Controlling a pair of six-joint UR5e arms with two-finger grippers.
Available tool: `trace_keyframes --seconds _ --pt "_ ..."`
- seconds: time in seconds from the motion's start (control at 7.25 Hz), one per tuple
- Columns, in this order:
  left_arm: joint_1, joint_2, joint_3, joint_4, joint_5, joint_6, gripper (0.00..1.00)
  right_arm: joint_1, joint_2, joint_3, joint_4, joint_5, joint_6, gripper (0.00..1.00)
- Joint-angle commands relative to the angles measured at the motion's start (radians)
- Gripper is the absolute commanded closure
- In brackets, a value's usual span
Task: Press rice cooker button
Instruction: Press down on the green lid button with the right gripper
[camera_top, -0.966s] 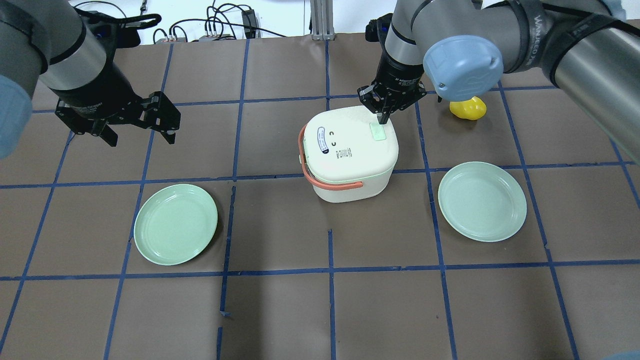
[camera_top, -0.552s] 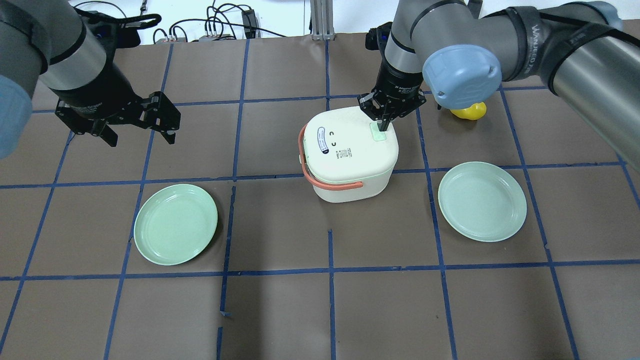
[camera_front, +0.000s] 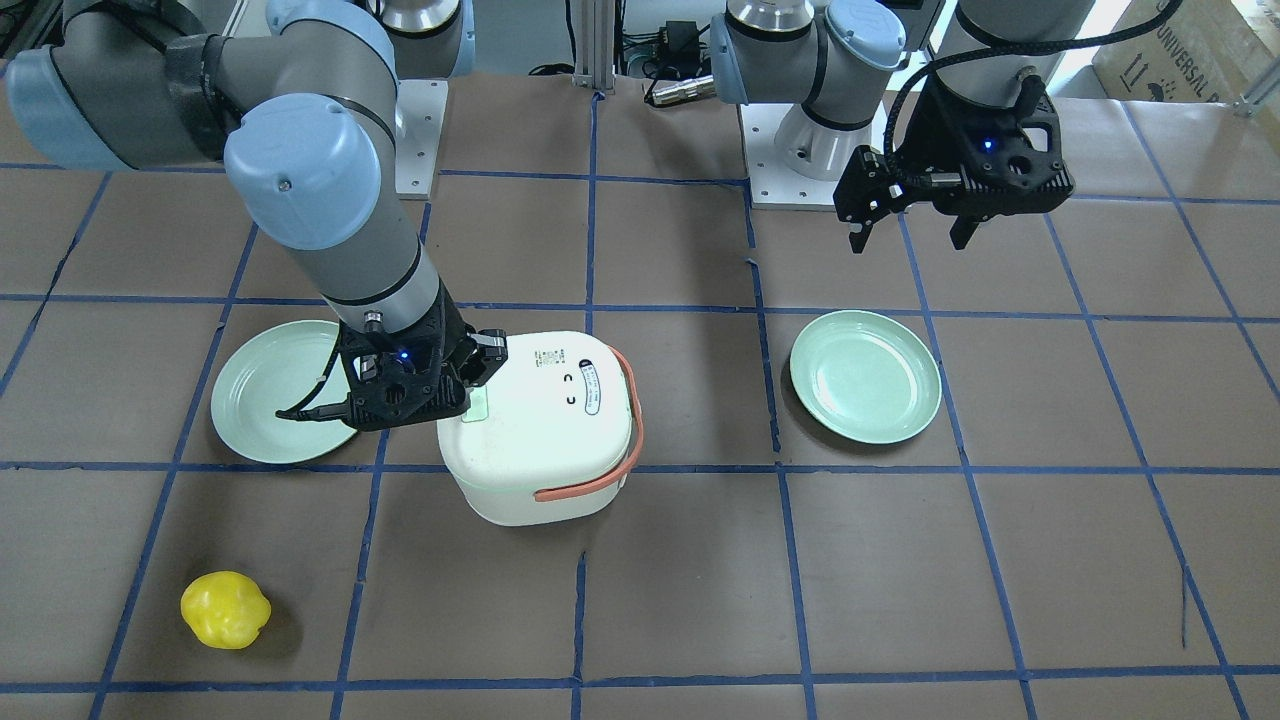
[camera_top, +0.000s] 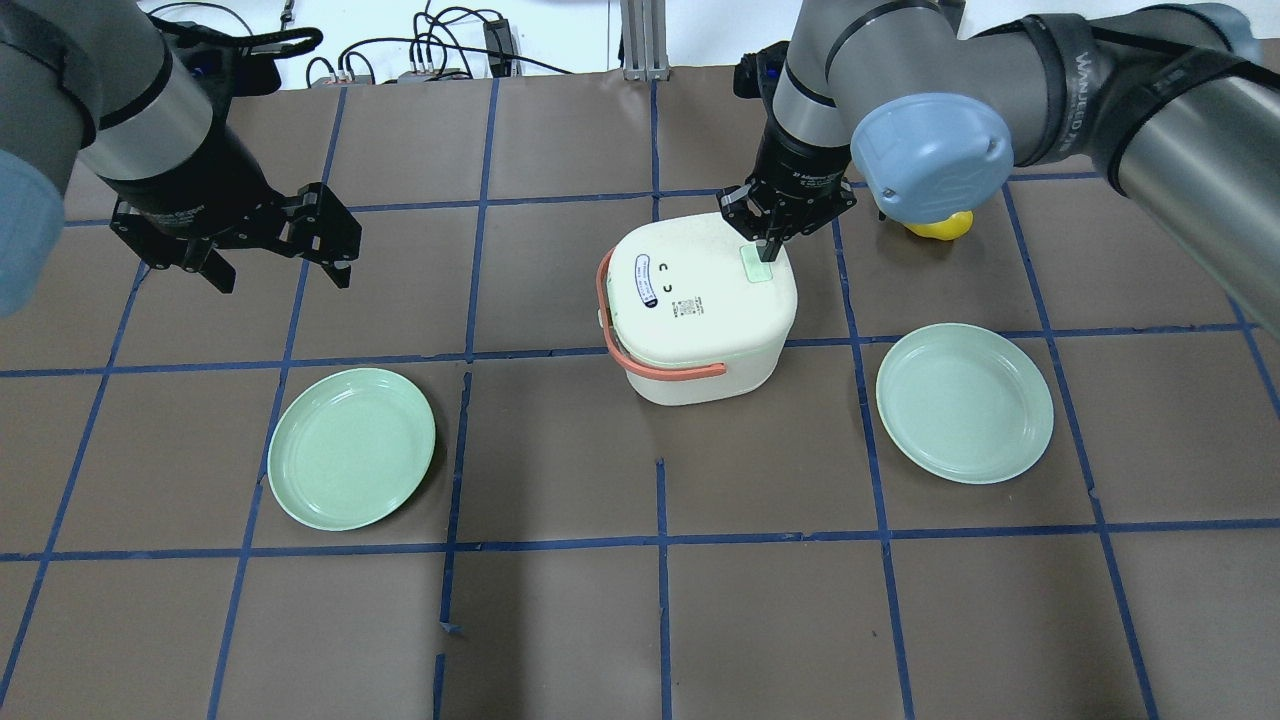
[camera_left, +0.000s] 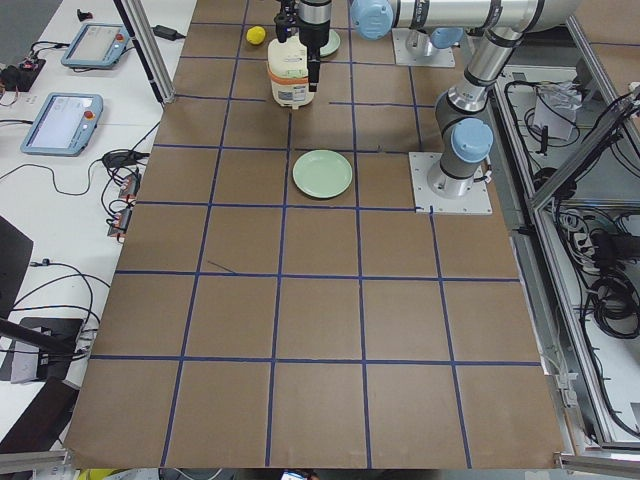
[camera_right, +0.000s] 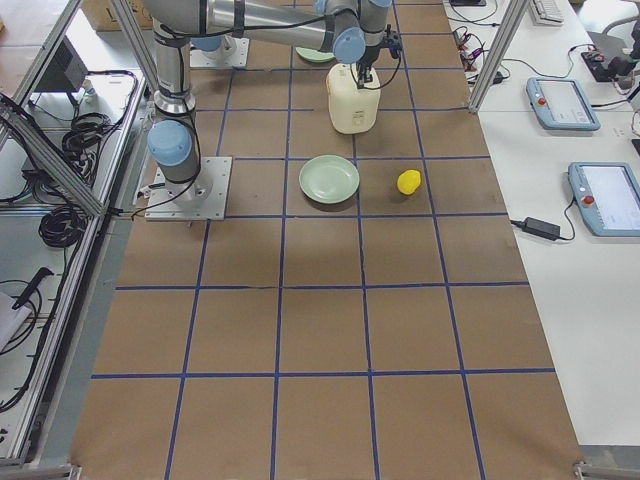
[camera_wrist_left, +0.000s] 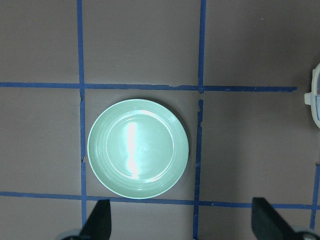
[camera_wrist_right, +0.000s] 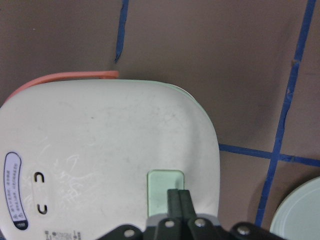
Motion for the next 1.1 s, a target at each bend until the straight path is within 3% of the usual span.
trace_keyframes --seconds 0.0,0.97 --pt "0.0 0.0 0.0 0.0 0.0 0.0 0.0 0.01 -0.002 0.002 -0.001 -0.001 0.015 0.92" --pt "0.0 0.0 0.0 0.0 0.0 0.0 0.0 0.01 0.014 0.004 -0.004 -0.001 0.009 0.92"
